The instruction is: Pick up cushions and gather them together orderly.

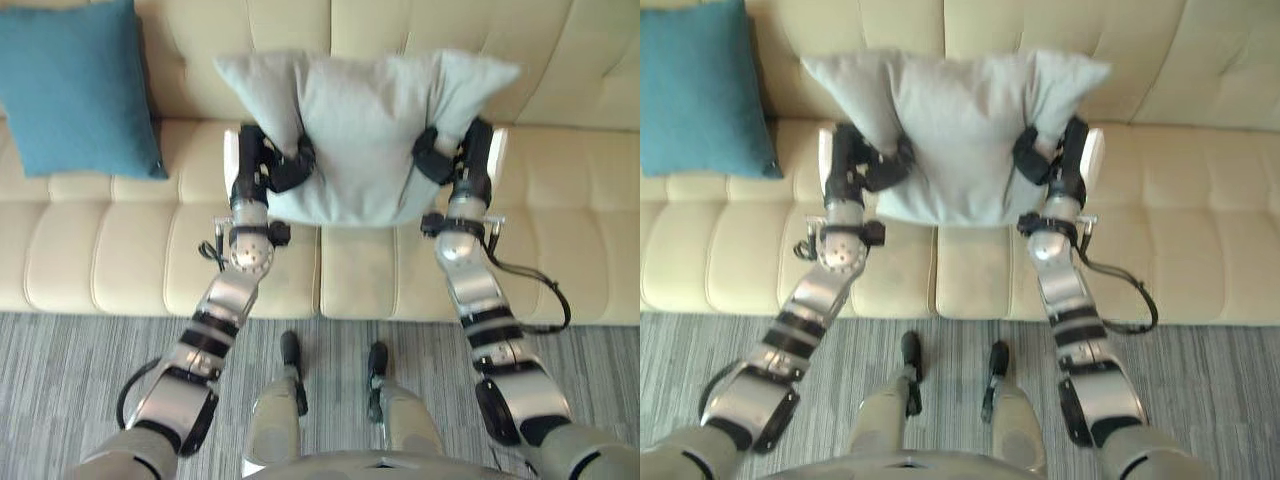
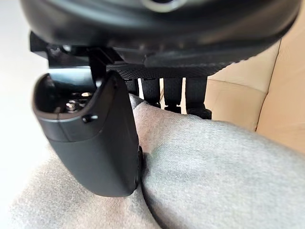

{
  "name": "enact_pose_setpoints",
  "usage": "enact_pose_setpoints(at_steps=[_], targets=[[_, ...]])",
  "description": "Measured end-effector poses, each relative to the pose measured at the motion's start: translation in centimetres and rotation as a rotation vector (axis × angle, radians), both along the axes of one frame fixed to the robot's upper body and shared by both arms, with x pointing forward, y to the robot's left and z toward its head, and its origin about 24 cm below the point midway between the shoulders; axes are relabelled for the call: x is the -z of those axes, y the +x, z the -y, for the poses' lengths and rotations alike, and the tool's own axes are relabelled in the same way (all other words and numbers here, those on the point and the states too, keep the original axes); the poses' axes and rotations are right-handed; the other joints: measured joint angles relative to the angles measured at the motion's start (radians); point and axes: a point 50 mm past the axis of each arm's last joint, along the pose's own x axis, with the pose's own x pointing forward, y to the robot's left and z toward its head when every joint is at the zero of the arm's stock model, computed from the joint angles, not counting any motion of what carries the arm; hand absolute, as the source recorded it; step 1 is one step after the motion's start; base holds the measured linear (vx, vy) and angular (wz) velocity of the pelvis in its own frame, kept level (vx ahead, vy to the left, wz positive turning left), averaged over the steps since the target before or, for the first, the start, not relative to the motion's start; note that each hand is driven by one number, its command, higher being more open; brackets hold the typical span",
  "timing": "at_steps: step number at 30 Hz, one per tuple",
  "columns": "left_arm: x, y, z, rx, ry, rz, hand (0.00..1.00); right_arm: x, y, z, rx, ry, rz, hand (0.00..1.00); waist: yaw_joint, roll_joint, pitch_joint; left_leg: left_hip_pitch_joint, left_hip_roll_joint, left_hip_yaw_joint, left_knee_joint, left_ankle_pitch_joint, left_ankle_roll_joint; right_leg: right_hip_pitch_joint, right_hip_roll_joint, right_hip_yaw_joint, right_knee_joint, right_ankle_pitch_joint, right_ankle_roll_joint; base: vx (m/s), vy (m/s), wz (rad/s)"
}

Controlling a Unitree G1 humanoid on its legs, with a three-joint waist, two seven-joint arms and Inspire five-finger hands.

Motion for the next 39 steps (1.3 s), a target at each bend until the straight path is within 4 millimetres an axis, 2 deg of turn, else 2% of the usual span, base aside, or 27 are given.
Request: enact_pose_setpoints(at_steps=[2, 3, 4, 7, 10, 15, 19, 22, 23, 26, 28, 31, 33, 35, 37, 39], targets=[[-1.9, 0.7, -0.1, -0.033, -0.011, 0.052, 0.0, -1.7, 0.7, -0.4, 0.012, 0.005, 0.043, 0.0, 0.0, 0.001, 0.028, -0.032, 0.001, -0.008, 0.014, 0.001, 0.002, -0.03, -0.002, -0.003, 0.016, 0.0, 0.0, -0.06, -0.027, 0.08], [-3.4, 1.4, -0.1, -0.068, -0.018, 0.092, 0.0, -3.1, 1.3, -0.8, 0.026, 0.009, 0.068, 1.0, 0.001, 0.002, 0.051, -0.056, 0.001, -0.012, 0.023, 0.003, 0.004, -0.051, -0.002, -0.005, 0.024, 0.0, 0.0, -0.05, -0.032, 0.07], [-3.9, 1.5, -0.2, -0.08, -0.018, 0.103, 1.0, -3.5, 1.5, -0.9, 0.03, 0.01, 0.074, 1.0, 0.001, 0.002, 0.056, -0.065, 0.001, -0.013, 0.025, 0.003, 0.004, -0.061, -0.003, -0.005, 0.026, 0.0, 0.0, -0.05, -0.031, 0.05], [-6.8, 2.8, -0.3, -0.136, -0.019, 0.158, 1.0, -6.5, 2.6, -1.5, 0.054, 0.018, 0.117, 1.0, 0.002, 0.011, 0.089, -0.12, -0.001, -0.017, 0.026, 0.019, 0.01, -0.119, -0.005, -0.007, 0.042, 0.003, -0.004, -0.02, -0.031, 0.04], [-8.7, 3.4, -0.6, -0.17, -0.039, 0.185, 1.0, -8.4, 2.9, -2.0, 0.064, 0.024, 0.151, 1.0, -0.001, 0.012, 0.129, -0.151, -0.001, -0.024, 0.026, 0.028, 0.009, -0.151, -0.005, -0.01, 0.048, 0.004, -0.006, 0.0, -0.026, 0.02], [-10.9, 3.6, -0.5, -0.177, -0.058, 0.232, 1.0, -9.9, 2.8, -1.8, 0.084, 0.072, 0.198, 1.0, 0.0, 0.015, 0.157, -0.171, -0.001, -0.038, 0.025, 0.04, 0.009, -0.169, -0.005, -0.014, 0.05, 0.004, -0.006, 0.03, -0.037, 0.04], [-11.5, 3.7, -1.0, -0.164, -0.065, 0.243, 1.0, -10.2, 2.7, -1.4, 0.093, 0.092, 0.227, 1.0, 0.0, 0.015, 0.157, -0.173, 0.002, -0.038, 0.022, 0.044, 0.004, -0.173, -0.006, -0.013, 0.051, 0.004, -0.007, 0.03, -0.036, -0.02], [-11.6, 3.7, -1.7, -0.158, -0.106, 0.233, 1.0, -10.7, 2.5, -0.4, 0.111, 0.135, 0.248, 1.0, 0.001, 0.016, 0.157, -0.174, 0.006, -0.039, 0.006, 0.051, -0.006, -0.186, -0.006, -0.014, 0.059, 0.003, -0.008, 0.02, -0.044, -0.01], [-11.4, 3.8, -2.5, -0.157, -0.13, 0.217, 1.0, -10.7, 2.5, 0.8, 0.121, 0.164, 0.242, 1.0, 0.001, 0.016, 0.158, -0.173, 0.006, -0.041, 0.004, 0.054, -0.01, -0.187, -0.005, -0.015, 0.064, 0.002, -0.009, 0.01, -0.043, 0.0], [-11.2, 3.7, -4.0, -0.184, -0.183, 0.206, 1.0, -10.5, 2.4, 2.7, 0.145, 0.2, 0.232, 1.0, 0.003, 0.016, 0.158, -0.157, 0.006, -0.042, -0.011, 0.062, -0.016, -0.187, -0.005, -0.016, 0.081, -0.002, -0.013, 0.01, -0.052, -0.01], [-10.8, 3.6, -5.5, -0.209, -0.241, 0.195, 1.0, -10.2, 2.1, 4.4, 0.163, 0.209, 0.227, 1.0, 0.005, 0.016, 0.157, -0.131, 0.006, -0.041, -0.041, 0.077, -0.019, -0.18, -0.005, -0.017, 0.089, -0.004, -0.016, 0.02, -0.076, -0.02], [-9.0, 2.8, -7.9, -0.253, -0.295, 0.179, 1.0, -8.9, 1.1, 7.1, 0.173, 0.225, 0.213, 1.0, 0.005, 0.016, 0.157, -0.077, 0.007, -0.042, -0.092, 0.099, -0.024, -0.148, -0.002, -0.026, 0.091, -0.011, -0.021, 0.02, -0.086, 0.02], [-6.8, 1.7, -9.3, -0.277, -0.324, 0.168, 1.0, -6.7, 0.1, 8.9, 0.184, 0.258, 0.187, 1.0, 0.006, 0.016, 0.157, -0.031, 0.008, -0.045, -0.135, 0.117, -0.027, -0.118, 0.002, -0.032, 0.091, -0.019, -0.024, 0.02, -0.098, 0.05], [-5.2, 1.0, -10.0, -0.294, -0.324, 0.146, 1.0, -5.2, -0.6, 9.5, 0.191, 0.265, 0.162, 1.0, 0.008, 0.016, 0.155, -0.007, 0.009, -0.044, -0.154, 0.124, -0.026, -0.104, 0.004, -0.033, 0.091, -0.023, -0.023, 0.02, -0.073, 0.01], [-1.8, -0.3, -11.0, -0.322, -0.325, 0.077, 1.0, -1.9, -2.1, 10.3, 0.202, 0.258, 0.101, 1.0, 0.01, 0.016, 0.154, 0.027, 0.01, -0.042, -0.172, 0.127, -0.027, -0.076, 0.007, -0.033, 0.089, -0.03, -0.022, 0.03, -0.067, 0.0], [2.6, -1.7, -11.3, -0.343, -0.354, -0.036, 1.0, 2.0, -3.8, 10.5, 0.212, 0.29, 0.011, 1.0, 0.012, 0.017, 0.141, 0.056, 0.011, -0.038, -0.184, 0.127, -0.027, -0.05, 0.008, -0.035, 0.083, -0.034, -0.02, 0.06, -0.081, 0.01]])
